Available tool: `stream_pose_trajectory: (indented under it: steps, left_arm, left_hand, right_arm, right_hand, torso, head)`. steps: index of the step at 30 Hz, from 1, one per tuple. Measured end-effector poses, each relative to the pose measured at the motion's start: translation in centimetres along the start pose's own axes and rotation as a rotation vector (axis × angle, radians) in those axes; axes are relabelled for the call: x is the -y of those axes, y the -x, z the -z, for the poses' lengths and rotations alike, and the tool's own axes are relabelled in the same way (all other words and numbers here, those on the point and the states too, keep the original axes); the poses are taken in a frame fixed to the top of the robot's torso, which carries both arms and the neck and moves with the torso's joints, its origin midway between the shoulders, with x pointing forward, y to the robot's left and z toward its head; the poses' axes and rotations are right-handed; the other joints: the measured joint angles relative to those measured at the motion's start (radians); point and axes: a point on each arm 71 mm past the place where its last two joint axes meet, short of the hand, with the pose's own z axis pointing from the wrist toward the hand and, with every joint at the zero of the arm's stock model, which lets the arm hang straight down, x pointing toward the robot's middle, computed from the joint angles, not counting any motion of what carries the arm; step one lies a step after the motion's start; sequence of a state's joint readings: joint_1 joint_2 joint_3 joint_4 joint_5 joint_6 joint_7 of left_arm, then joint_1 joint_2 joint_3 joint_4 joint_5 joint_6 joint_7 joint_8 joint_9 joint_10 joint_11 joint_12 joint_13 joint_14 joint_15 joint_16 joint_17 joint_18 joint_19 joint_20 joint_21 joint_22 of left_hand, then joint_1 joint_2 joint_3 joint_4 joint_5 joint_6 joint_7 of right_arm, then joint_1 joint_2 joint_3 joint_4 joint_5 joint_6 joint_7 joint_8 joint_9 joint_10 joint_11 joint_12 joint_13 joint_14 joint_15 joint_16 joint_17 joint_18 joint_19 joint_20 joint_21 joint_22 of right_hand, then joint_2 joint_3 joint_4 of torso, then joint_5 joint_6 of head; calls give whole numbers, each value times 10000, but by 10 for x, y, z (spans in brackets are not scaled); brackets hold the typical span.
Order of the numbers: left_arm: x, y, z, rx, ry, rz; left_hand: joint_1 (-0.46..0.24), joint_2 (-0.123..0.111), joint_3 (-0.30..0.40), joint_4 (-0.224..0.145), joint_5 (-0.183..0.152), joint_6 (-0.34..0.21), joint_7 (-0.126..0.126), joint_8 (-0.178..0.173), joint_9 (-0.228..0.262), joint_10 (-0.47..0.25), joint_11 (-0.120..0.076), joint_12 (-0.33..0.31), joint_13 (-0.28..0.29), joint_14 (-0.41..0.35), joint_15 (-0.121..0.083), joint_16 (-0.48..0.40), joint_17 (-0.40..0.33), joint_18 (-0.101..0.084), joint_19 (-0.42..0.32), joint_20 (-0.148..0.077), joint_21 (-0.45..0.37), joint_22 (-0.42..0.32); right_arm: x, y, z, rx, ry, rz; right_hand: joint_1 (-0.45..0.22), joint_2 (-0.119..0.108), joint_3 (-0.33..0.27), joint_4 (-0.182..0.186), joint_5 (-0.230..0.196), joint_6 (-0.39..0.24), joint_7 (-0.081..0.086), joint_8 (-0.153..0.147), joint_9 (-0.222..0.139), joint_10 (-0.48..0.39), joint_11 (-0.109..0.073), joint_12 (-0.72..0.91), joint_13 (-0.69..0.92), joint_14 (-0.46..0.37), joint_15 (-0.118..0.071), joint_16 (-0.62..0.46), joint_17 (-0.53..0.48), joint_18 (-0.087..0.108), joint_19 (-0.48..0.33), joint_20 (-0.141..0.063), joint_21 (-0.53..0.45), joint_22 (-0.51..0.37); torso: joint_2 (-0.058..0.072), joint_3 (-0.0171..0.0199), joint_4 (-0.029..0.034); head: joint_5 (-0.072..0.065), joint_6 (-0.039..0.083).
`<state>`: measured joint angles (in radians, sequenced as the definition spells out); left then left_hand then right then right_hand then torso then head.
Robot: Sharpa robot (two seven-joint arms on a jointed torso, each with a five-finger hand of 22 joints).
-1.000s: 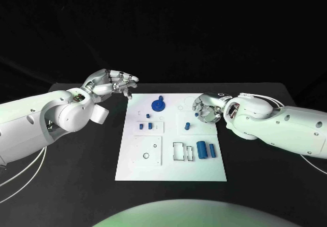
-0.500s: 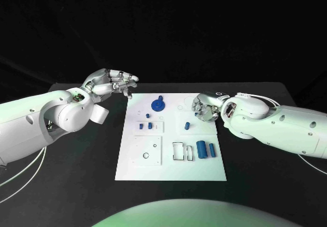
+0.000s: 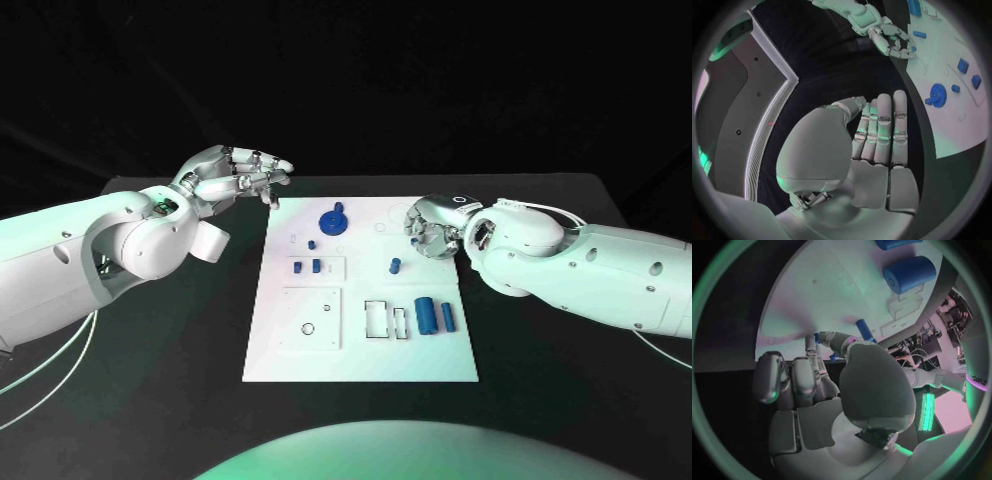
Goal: Assemble the parts on the task board
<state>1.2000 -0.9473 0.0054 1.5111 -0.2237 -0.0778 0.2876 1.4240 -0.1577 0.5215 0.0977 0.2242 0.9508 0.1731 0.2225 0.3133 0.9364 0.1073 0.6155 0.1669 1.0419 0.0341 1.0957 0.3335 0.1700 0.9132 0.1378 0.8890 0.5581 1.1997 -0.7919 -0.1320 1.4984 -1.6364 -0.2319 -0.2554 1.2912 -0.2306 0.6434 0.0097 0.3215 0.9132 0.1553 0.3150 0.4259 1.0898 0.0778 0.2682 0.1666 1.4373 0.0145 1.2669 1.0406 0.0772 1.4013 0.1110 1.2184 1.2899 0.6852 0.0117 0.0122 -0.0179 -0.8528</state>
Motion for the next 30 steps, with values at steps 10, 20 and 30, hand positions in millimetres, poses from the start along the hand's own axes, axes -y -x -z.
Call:
stream_pose_trajectory:
  steps: [10,20,30]
  left_arm:
    - [0,0,1,-27,6,-18]
    - [0,0,1,-52,19,-61]
    - [0,0,1,-105,32,-100]
  left_hand:
    - [0,0,0,1,0,0,0,0,1,0,0,0,0,0,0,0,-1,0,0,0,0,0]
    - [0,0,0,1,0,0,0,0,9,-35,-35,0,-2,0,1,0,7,0,0,0,0,1]
    - [0,0,0,1,0,0,0,0,8,-35,-35,0,0,0,1,0,7,0,0,0,1,1]
  right_arm:
    - [-2,-3,6,282,46,334]
    - [-4,-5,10,448,76,454]
    - [-4,-8,13,684,29,428]
  right_hand:
    - [39,-119,-44,-44,0,1,0,-58,-25,-1,1,-529,-1,-427,65,-451,-725,0,-247,71,-432,-303]
    - [80,-159,-31,-112,0,1,0,-17,-25,-15,15,-436,-645,-716,35,-762,-1305,0,-247,71,-316,-159]
    - [159,-238,-130,-210,0,1,0,-17,-79,-16,16,-420,-771,-1015,144,-895,-1590,155,-520,140,-738,-439]
  torso:
    - [0,-7,4]
    - [0,-6,0]
    - [0,-5,4]
  head:
    - [-18,0]
    - [-48,1]
    - [-92,30]
